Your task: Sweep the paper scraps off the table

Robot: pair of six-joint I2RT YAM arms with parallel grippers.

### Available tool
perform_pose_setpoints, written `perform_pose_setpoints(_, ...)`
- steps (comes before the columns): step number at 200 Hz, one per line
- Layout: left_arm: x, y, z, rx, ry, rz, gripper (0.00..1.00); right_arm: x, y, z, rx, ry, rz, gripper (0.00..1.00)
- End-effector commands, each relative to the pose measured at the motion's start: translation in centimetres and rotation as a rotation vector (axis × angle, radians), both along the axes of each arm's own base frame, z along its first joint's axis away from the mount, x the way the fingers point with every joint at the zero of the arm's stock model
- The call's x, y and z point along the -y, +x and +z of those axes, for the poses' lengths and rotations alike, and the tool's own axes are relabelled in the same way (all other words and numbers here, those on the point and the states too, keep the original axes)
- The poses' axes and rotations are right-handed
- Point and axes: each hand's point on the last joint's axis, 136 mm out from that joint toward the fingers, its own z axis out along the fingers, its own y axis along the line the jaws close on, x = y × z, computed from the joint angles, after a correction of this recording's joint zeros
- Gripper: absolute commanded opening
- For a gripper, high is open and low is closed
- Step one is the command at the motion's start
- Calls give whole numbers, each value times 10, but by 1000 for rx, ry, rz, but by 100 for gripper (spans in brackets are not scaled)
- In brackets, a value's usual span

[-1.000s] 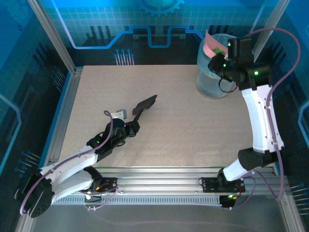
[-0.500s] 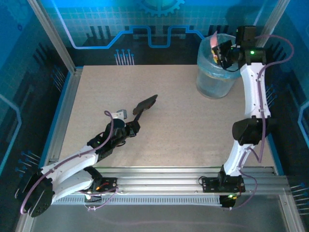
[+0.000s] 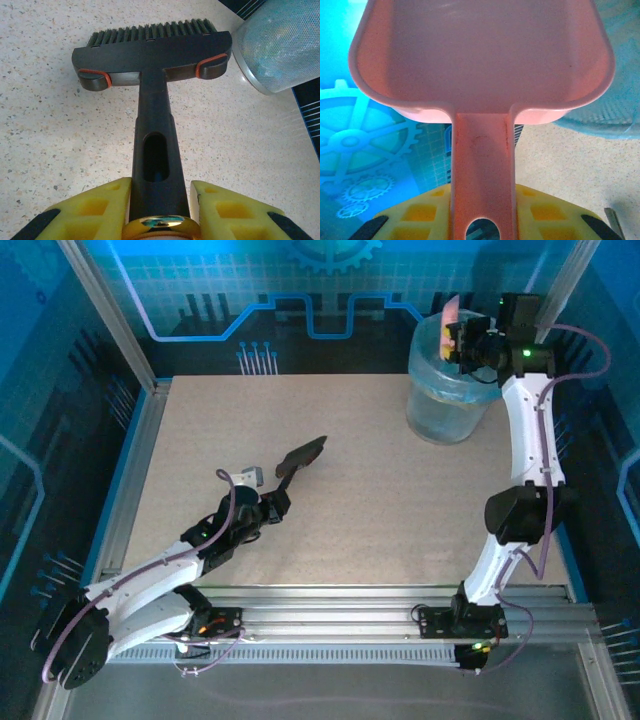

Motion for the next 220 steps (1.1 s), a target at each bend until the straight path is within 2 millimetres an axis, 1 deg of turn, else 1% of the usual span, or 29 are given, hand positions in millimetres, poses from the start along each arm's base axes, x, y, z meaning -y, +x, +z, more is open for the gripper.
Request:
perform_pose_setpoints(1, 2, 6, 12, 69, -3, 3, 0, -9, -18, 58, 176, 9, 55, 0)
perform_pose_setpoints(18, -1, 7, 12, 71, 9, 12, 0, -14, -35, 79, 248, -107, 80, 0)
perform_pose_setpoints(35, -3, 7, 13, 74, 19, 20, 0, -25, -54, 98, 331, -222, 119, 0)
perform_pose_setpoints(46, -5, 8, 12, 75, 27, 28, 0, -31, -71, 111, 391, -298, 139, 0)
perform_pose_setpoints(64, -8, 8, 14, 78, 32, 42, 0, -46, -99, 124, 484, -445, 182, 0)
perform_pose_setpoints(76, -10, 8, 15, 76, 37, 56, 0, -64, -119, 132, 579, -553, 244, 0)
perform_pose_setpoints(81, -12, 8, 15, 74, 39, 61, 0, -72, -126, 132, 614, -605, 272, 0)
perform_pose_setpoints(85, -13, 8, 16, 74, 38, 67, 0, -78, -135, 135, 650, -648, 291, 0)
perform_pose_setpoints(97, -16, 8, 18, 68, 38, 86, 0, -100, -160, 134, 754, -789, 366, 0)
perform_pose_setpoints(103, -17, 8, 19, 64, 34, 96, 0, -112, -169, 127, 799, -853, 413, 0)
perform_pose_setpoints(110, -20, 7, 20, 57, 33, 110, 0, -125, -186, 126, 872, -909, 468, 0)
perform_pose_setpoints(117, -23, 7, 20, 47, 33, 130, 0, -137, -201, 118, 934, -950, 535, 0)
perform_pose_setpoints(128, -29, 6, 21, 31, 31, 165, 0, -149, -221, 101, 996, -984, 611, 0)
perform_pose_setpoints(137, -32, 6, 22, 24, 29, 186, 0, -156, -234, 85, 1024, -1003, 662, 0)
perform_pose_setpoints(157, -43, 3, 22, -7, 33, 246, 0, -165, -257, 40, 1050, -1043, 780, 0)
perform_pose_setpoints(175, -55, -1, 28, -22, 41, 306, 0, -165, -263, -5, 990, -1088, 827, 0)
perform_pose_setpoints(194, -70, -5, 39, -13, 51, 372, 0, -168, -269, -49, 935, -1119, 889, 0)
perform_pose_setpoints(195, -71, -5, 39, -12, 51, 376, 0, -168, -269, -53, 927, -1119, 896, 0)
perform_pose_setpoints(197, -72, -6, 41, -9, 52, 381, 0, -168, -269, -55, 924, -1126, 894, 0)
perform_pose_setpoints(199, -74, -6, 43, -6, 53, 386, 0, -169, -270, -62, 912, -1127, 906, 0)
perform_pose_setpoints(220, -87, -10, 59, 19, 69, 435, 0, -165, -267, -101, 822, -1199, 906, 0)
